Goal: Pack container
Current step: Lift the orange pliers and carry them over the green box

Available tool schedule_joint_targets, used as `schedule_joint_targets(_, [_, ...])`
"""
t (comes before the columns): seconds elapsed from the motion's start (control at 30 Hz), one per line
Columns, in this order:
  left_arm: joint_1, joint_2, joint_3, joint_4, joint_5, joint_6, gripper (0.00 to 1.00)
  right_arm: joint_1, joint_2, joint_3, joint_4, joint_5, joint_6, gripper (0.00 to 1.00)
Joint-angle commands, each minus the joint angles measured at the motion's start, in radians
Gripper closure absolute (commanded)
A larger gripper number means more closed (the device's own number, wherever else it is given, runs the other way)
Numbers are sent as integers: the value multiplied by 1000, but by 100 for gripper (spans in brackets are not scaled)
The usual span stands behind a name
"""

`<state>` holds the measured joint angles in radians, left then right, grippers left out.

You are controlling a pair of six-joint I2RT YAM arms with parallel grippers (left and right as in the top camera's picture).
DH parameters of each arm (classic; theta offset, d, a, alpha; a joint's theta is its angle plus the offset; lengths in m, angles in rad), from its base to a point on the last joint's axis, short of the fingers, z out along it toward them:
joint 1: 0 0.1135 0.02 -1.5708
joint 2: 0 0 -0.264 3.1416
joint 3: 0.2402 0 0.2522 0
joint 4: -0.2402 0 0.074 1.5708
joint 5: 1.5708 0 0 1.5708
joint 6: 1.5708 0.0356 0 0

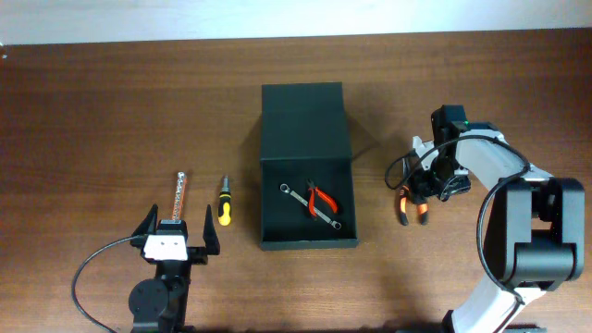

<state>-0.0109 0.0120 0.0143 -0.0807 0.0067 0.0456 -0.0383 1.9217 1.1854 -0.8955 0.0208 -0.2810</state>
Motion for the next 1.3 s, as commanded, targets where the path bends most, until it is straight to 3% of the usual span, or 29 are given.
schedule_joint_targets(0.0, [-2, -6, -5, -3, -7, 16, 1, 5, 64, -21, 12, 10, 9, 43])
schedule_joint_targets(0.1, [-2, -6, -5, -3, -7, 16, 1, 5, 64, -20, 12, 10, 13, 57])
schedule_joint_targets(0.2, [-2, -6, -5, -3, -7, 16, 1, 5, 64, -13, 11, 10, 38, 83])
schedule_joint_targets(0.27, [-2, -6, -5, -3, -7, 16, 1, 5, 64, -2, 6, 9, 54, 96])
schedule_joint_targets(0.6, [-2, -6, -5, -3, -7, 16, 1, 5, 63, 218, -167, 10, 72, 96])
schedule_joint_targets(0.77, [-2, -6, -5, -3, -7, 16, 1, 6, 63, 499, -326, -26, 80, 96])
schedule_joint_targets(1.03, [-2, -6, -5, -3, -7, 16, 1, 42, 63, 991, -583, -272, 79, 96])
schedule_joint_targets(1.27, [-2, -6, -5, -3, -7, 16, 1, 210, 63, 1186, -737, -320, -60, 96])
